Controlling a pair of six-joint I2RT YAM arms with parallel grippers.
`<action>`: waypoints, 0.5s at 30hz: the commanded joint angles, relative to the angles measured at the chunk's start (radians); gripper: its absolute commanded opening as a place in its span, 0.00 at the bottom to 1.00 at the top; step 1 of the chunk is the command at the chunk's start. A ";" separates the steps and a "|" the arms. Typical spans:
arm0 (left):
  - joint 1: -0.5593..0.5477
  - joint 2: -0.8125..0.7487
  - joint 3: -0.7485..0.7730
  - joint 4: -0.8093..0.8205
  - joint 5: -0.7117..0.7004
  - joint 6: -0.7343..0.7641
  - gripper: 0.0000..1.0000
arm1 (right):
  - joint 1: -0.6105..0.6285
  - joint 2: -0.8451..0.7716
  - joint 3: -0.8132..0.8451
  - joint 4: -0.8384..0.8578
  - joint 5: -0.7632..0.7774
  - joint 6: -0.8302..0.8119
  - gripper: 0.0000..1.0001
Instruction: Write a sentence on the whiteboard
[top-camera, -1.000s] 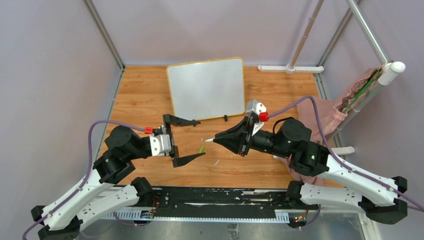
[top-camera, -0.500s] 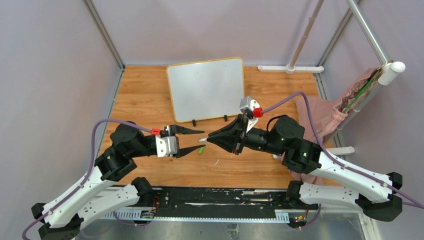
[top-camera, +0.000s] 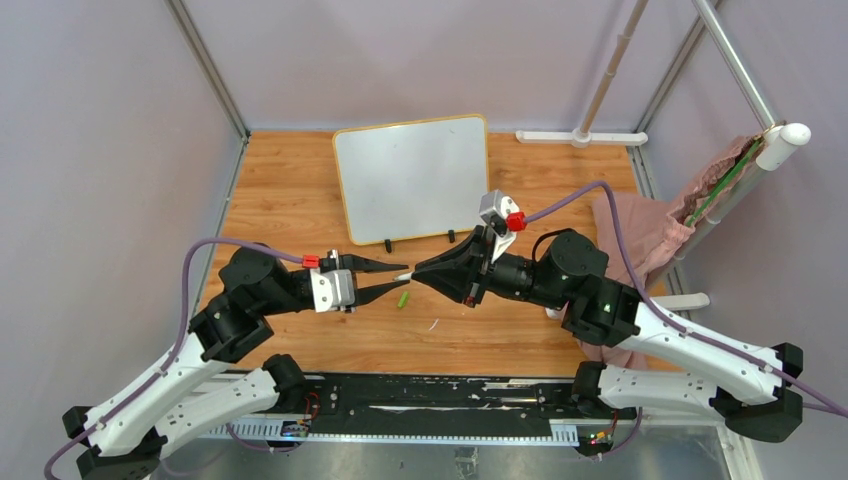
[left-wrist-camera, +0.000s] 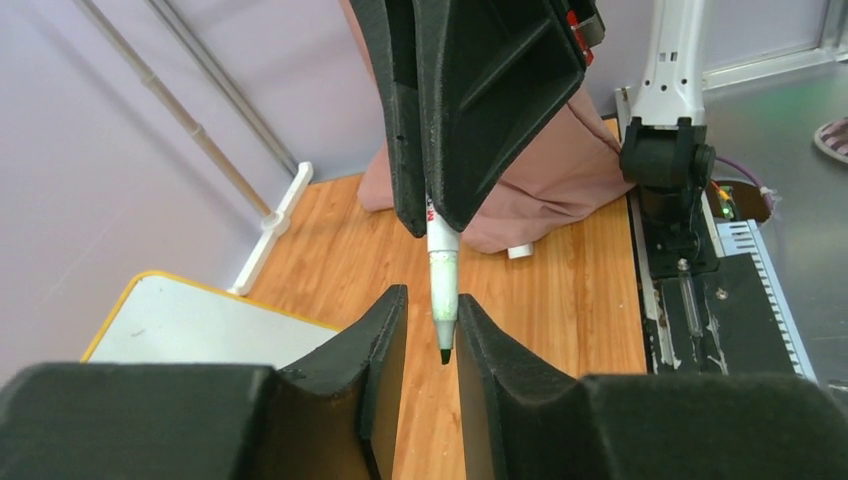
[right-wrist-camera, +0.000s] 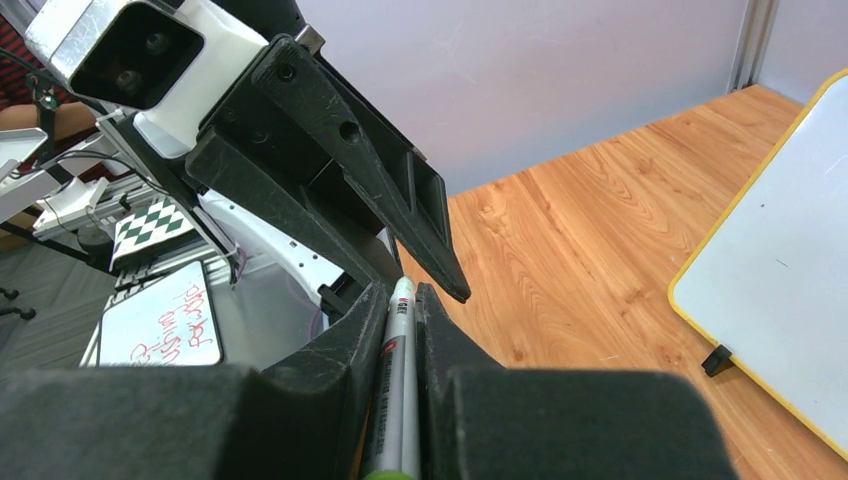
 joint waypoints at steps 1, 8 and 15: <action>-0.004 0.006 0.008 0.049 -0.004 -0.019 0.25 | -0.010 -0.007 0.027 0.035 0.002 0.014 0.00; -0.005 0.005 0.003 0.067 -0.007 -0.025 0.07 | -0.010 -0.003 0.037 0.003 0.006 0.014 0.00; -0.005 -0.002 0.002 0.052 -0.020 0.000 0.00 | -0.010 -0.001 0.076 -0.078 0.010 0.019 0.22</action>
